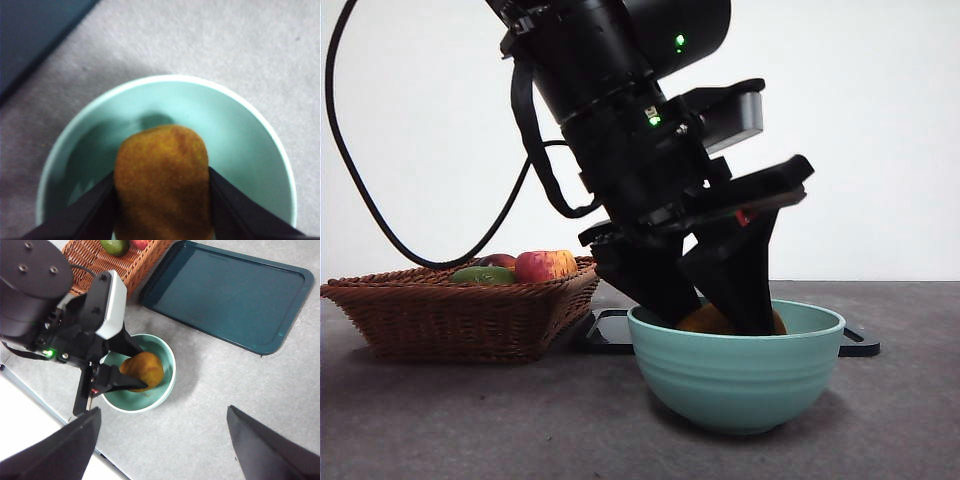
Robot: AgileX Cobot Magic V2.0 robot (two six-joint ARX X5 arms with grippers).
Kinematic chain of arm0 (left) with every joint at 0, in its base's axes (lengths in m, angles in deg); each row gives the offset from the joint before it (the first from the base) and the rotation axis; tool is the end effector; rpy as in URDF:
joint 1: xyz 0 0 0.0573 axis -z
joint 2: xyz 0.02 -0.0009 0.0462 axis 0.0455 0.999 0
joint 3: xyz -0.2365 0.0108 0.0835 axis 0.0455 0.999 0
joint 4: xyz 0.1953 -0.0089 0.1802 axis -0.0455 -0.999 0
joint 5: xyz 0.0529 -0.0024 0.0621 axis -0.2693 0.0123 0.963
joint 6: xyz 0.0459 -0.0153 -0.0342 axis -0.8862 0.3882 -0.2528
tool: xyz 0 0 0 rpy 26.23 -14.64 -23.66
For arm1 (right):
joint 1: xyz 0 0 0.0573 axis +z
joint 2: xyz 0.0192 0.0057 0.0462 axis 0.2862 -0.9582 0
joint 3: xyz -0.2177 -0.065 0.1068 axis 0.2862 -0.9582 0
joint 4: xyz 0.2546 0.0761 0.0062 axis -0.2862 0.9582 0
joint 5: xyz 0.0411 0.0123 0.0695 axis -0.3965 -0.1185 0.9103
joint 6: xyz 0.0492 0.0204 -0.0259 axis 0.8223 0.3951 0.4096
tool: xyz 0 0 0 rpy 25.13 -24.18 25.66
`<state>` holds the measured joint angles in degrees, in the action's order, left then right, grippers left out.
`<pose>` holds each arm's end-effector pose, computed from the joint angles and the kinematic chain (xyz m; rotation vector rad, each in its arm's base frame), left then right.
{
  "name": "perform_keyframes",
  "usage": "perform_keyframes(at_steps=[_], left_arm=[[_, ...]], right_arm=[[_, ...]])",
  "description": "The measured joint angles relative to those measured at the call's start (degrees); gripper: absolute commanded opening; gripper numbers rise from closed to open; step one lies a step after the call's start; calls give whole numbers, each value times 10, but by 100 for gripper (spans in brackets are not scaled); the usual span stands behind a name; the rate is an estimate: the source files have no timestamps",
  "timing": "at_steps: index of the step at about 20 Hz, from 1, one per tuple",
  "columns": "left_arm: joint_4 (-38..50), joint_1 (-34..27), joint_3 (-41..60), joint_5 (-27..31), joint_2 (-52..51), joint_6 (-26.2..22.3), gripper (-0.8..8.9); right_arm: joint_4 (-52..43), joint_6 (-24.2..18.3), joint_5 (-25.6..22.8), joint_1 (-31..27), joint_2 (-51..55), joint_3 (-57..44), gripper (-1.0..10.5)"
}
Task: Pick up the wifruite, put it on the bowl, pick up the plate, put it on desk
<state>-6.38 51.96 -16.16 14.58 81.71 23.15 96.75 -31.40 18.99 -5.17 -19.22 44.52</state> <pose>0.2126 -0.3053 0.1587 0.3874 0.9536 -0.9419 0.1411 0.0464 0.3241 0.0742 0.8128 0.6543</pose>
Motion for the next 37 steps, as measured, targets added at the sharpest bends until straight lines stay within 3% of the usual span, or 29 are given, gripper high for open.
perform_keyframes(at_steps=[3,11,17,21,28,32,37], left_arm=[[1,1,0,0,1,0,316],[-2,5,-4,0,-3,18,317],[-2,-3,-19,0,-122,37,317],[-37,-45,-20,0,-207,43,316],[-156,-171,-19,-6,-352,44,316],[-183,-220,16,-62,-416,43,316],[-232,-230,99,-161,-469,34,312]], right_arm=[[0,0,0,0,0,0,404],[0,0,0,0,0,0,404],[0,0,0,0,0,0,404],[0,0,-2,0,0,0,404],[0,0,-2,0,0,0,404],[0,0,-2,0,0,0,404],[0,0,-2,0,0,0,404]])
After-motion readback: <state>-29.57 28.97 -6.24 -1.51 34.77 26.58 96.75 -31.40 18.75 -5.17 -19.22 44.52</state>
